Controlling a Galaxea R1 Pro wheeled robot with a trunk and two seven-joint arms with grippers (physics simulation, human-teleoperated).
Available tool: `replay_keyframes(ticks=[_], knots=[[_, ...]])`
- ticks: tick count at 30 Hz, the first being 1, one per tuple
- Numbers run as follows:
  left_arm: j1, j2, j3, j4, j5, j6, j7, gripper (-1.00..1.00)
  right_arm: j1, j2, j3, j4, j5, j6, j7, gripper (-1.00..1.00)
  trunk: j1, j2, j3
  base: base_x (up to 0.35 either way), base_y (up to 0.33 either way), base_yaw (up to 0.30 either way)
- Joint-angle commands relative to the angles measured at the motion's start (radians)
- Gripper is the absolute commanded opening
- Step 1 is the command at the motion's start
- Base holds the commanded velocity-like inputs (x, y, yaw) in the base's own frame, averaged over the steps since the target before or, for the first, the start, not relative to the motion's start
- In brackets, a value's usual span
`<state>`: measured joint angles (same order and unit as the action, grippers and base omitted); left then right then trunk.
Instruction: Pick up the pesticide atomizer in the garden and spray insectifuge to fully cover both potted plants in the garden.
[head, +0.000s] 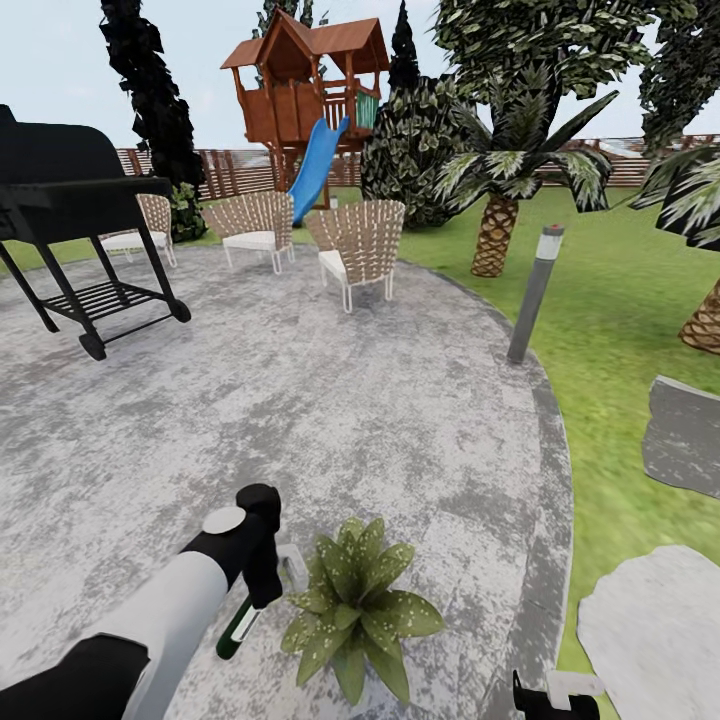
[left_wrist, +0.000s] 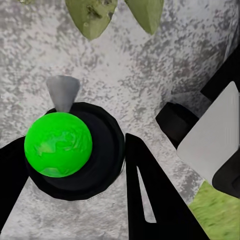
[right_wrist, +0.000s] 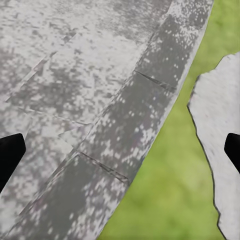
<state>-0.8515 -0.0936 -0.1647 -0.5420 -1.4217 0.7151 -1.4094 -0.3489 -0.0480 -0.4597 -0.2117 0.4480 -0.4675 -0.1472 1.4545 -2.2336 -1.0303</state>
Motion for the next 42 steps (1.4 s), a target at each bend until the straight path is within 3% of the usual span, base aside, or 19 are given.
replay_keyframes(ticks=[1, 5, 12, 28, 34, 39, 42], knots=[[0.0, -0.003, -0.002, -0.003, -0.005, 0.01, -0.009, -1.0, -0.001, 0.0, -0.005, 0.002, 0.011, -0.003, -0.005, 1.0, 0.0, 0.0, -0.001, 0.0, 0.0, 0.0], [-0.011, -0.018, -0.004, -0.007, 0.011, 0.012, -0.015, -1.0, -0.001, 0.0, -0.005, 0.002, 0.011, -0.003, -0.005, 1.0, 0.0, 0.0, -0.001, 0.0, 0.0, 0.0], [0.004, 0.0, -0.005, 0.01, 0.02, 0.009, -0.013, -1.0, -0.001, 0.0, -0.005, 0.002, 0.011, -0.003, -0.005, 1.0, 0.0, 0.0, -0.001, 0.0, 0.0, 0.0], [0.009, -0.004, -0.005, 0.009, 0.02, 0.009, -0.005, -1.0, -0.001, 0.0, -0.005, 0.002, 0.011, -0.003, -0.005, 1.0, 0.0, 0.0, -0.001, 0.188, 0.0, 0.0], [0.089, 0.001, -0.007, 0.01, 0.019, 0.002, 0.0, -1.0, -0.001, 0.0, -0.005, 0.002, 0.011, -0.003, -0.005, 1.0, 0.0, 0.0, -0.001, 0.002, 0.0, 0.0], [0.098, -0.008, -0.005, -0.014, 0.021, 0.006, 0.002, -1.0, -0.001, 0.0, -0.005, 0.002, 0.011, -0.003, -0.005, 1.0, 0.0, 0.0, -0.001, 0.0, 0.0, 0.0], [0.096, -0.01, -0.006, -0.089, 0.021, 0.008, -0.004, -1.0, -0.001, 0.0, -0.005, 0.002, 0.011, -0.003, -0.005, 1.0, 0.0, 0.0, -0.001, 0.0, 0.0, 0.0]])
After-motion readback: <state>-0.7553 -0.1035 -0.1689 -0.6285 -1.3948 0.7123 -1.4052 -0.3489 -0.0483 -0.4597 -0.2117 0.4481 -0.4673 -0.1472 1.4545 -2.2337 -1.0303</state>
